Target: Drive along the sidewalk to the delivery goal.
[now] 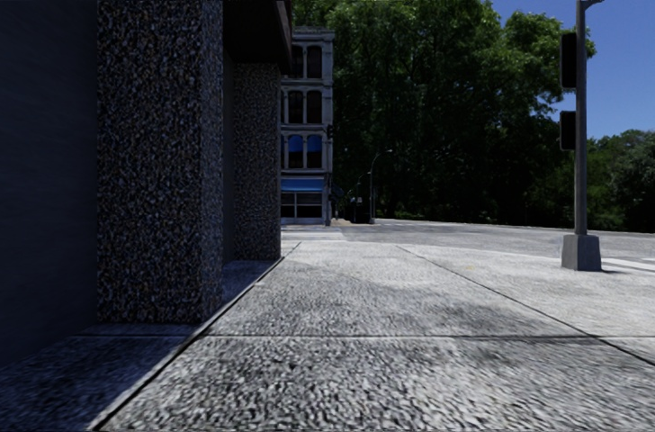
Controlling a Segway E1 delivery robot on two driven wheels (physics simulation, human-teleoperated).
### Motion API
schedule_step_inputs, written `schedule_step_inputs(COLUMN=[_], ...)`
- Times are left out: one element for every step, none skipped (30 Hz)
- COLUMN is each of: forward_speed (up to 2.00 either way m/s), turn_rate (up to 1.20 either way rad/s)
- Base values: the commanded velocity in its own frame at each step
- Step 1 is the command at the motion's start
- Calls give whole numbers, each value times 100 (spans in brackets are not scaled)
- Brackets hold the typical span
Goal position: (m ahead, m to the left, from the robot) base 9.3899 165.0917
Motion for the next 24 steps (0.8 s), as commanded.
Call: schedule_step_inputs(forward_speed=[200,200,200,200,200,200,200,200,200,200,200,200,200,200,200,200,200,200,200,200,200,200,200,200], turn_rate=[0,0,0,0,0,0,0,0,0,0,0,0,0,0,0,0,0,0,0,0,0,0,0,0])
